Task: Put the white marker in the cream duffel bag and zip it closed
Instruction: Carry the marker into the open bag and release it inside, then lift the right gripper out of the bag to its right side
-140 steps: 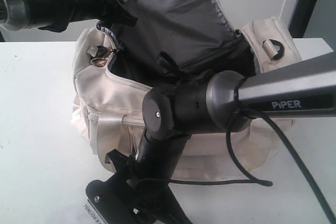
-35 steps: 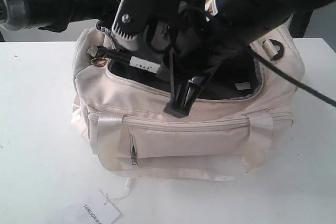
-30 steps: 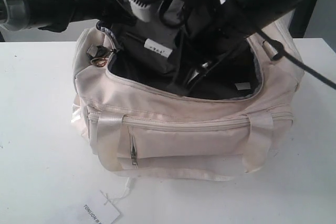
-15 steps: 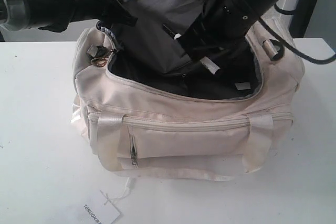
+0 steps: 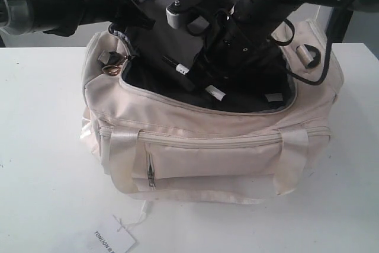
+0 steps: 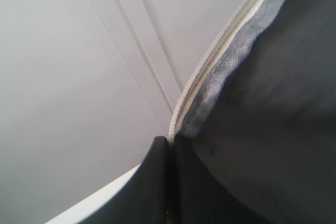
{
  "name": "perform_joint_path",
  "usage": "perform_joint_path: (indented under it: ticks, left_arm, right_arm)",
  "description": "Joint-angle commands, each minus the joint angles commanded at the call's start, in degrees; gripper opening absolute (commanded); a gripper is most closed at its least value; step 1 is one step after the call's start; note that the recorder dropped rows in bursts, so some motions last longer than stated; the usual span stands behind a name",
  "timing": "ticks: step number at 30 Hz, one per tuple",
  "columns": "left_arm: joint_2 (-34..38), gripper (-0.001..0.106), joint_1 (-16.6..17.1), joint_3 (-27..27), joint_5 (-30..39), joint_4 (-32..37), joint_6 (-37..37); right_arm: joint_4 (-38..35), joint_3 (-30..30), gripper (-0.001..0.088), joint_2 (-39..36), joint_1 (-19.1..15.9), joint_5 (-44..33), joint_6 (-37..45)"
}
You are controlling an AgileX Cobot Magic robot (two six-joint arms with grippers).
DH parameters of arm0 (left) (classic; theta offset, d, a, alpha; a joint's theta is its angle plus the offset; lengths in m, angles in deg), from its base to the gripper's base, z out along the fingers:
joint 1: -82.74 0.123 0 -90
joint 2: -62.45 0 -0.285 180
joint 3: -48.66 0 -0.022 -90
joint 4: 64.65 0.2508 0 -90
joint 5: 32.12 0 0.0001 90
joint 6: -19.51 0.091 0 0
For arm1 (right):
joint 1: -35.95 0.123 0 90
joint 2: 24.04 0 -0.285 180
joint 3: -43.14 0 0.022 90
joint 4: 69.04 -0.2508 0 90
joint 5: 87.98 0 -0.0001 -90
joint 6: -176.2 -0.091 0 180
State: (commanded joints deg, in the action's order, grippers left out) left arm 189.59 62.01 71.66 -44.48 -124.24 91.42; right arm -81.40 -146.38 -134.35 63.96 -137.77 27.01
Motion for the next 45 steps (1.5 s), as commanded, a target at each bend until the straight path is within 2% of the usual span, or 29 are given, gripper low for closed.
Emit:
perform_joint_path:
  ticks: [1,4,6,7,8,12,15,21,24,26,28,31,32,42,44,45]
  left_arm:
    - [0.0,0.000,0.0,0.0,0.0,0.0,0.0]
    - [0.0,0.000,0.0,0.0,0.0,0.0,0.0]
    - [0.0,0.000,0.0,0.0,0.0,0.0,0.0]
    - [0.0,0.000,0.0,0.0,0.0,0.0,0.0]
    - [0.0,0.000,0.0,0.0,0.0,0.0,0.0]
    - [0.0,0.000,0.0,0.0,0.0,0.0,0.0]
    - [0.0,0.000,0.0,0.0,0.0,0.0,0.0]
    - [0.0,0.000,0.0,0.0,0.0,0.0,0.0]
    - [0.0,0.000,0.0,0.0,0.0,0.0,0.0]
    - [0.0,0.000,0.0,0.0,0.0,0.0,0.0]
    - [0.0,0.000,0.0,0.0,0.0,0.0,0.0]
    - [0.0,0.000,0.0,0.0,0.0,0.0,0.0]
    - [0.0,0.000,0.0,0.0,0.0,0.0,0.0]
    - [0.0,0.000,0.0,0.0,0.0,0.0,0.0]
    - [0.0,0.000,0.0,0.0,0.0,0.0,0.0]
    - [0.0,0.000,0.0,0.0,0.0,0.0,0.0]
  right_arm:
    - [1.6,0.0,0.0000,0.0,0.0,-0.3,-0.4]
    - [8.7,0.0,0.0000,0.0,0.0,-1.5,-8.4]
    - [12.4,0.0,0.0000,0.0,0.0,-2.3,-16.3]
    - [14.9,0.0,0.0000,0.0,0.0,-2.9,-23.9]
    - [16.9,0.0,0.0000,0.0,0.0,-3.3,-27.7]
    - [24.2,0.0,0.0000,0.0,0.0,-4.6,-35.0]
    - [26.6,0.0,0.0000,0.0,0.0,-5.2,-39.6]
    - [26.7,0.0,0.0000,0.0,0.0,-6.1,-41.5]
    - [26.8,0.0,0.0053,0.0,0.0,-6.8,-41.5]
    - [26.9,0.0,0.0131,0.0,0.0,-6.8,-41.5]
    - [26.9,0.0,0.0255,0.0,0.0,-6.8,-41.5]
    - [26.9,0.0,0.0383,0.0,0.0,-6.8,-41.5]
    - [26.9,0.0,0.0396,0.0,0.0,-6.8,-41.5]
    - [24.8,0.0,0.0380,1.7,0.0,-7.2,-41.1]
    - [23.2,0.0,0.0313,3.7,0.0,-7.2,-41.1]
    - [21.7,0.0,0.0252,4.8,0.0,-7.2,-41.1]
